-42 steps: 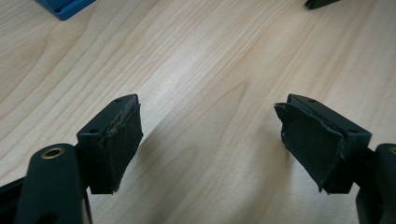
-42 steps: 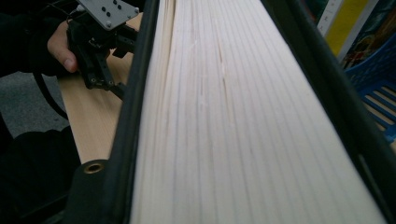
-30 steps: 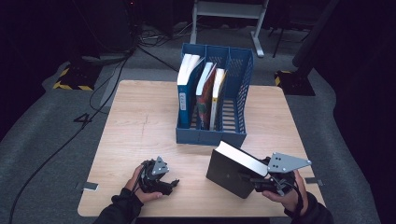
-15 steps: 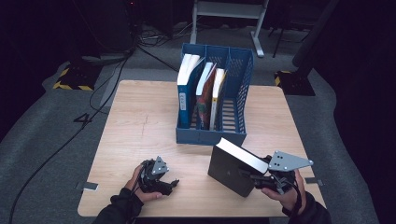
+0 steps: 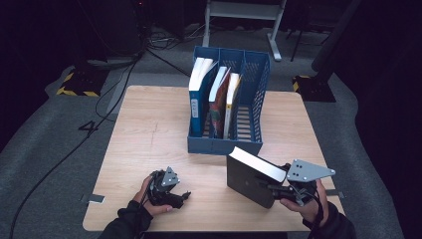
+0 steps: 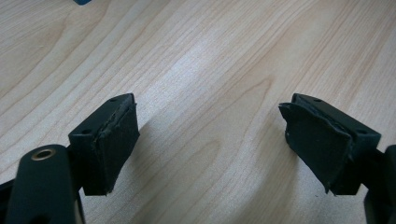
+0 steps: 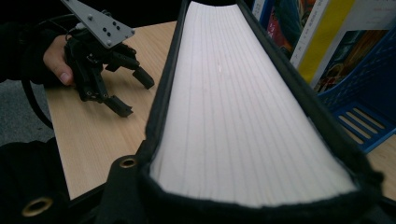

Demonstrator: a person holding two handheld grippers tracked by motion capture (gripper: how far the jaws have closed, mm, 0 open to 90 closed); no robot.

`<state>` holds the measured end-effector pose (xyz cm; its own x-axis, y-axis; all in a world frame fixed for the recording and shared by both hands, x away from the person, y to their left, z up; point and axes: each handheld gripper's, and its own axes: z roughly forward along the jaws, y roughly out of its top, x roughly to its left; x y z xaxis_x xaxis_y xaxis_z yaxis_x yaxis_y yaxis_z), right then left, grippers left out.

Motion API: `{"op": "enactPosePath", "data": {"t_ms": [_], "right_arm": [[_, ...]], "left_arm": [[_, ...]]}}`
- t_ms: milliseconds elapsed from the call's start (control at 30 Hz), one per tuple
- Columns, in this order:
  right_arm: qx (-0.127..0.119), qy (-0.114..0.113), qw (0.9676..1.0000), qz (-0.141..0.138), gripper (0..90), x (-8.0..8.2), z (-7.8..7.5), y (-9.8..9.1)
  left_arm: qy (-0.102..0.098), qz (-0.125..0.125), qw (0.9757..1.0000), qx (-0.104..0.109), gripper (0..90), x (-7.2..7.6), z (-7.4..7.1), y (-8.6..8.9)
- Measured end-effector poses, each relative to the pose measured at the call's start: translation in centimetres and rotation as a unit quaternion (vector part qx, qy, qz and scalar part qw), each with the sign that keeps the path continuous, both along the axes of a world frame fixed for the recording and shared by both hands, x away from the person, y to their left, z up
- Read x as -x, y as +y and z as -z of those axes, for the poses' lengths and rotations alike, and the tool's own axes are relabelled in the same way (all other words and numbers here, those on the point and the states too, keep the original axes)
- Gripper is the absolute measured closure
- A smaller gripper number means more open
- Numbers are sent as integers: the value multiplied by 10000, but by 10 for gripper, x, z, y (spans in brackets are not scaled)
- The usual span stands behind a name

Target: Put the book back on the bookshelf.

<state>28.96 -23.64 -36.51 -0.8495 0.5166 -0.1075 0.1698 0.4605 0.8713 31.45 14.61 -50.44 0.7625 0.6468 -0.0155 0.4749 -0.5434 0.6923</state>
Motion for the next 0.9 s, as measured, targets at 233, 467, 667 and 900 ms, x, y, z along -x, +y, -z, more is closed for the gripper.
{"op": "enactPosePath", "data": {"t_ms": [233, 467, 667, 900], "right_arm": [[90, -50, 9999, 19, 535, -2, -4, -2], [169, -113, 9998, 52, 536, -5, -9, -1], [167, -145, 9997, 112, 536, -7, -19, 0], [177, -277, 9993, 159, 536, -8, -31, -3]], "left_arm": [[-16, 28, 10000, -12, 179, 0, 0, 1], [-14, 31, 10000, -13, 179, 1, 0, 1], [-10, 33, 10000, 3, 179, 1, 0, 1], [1, 26, 10000, 0, 179, 2, 0, 1]]}}
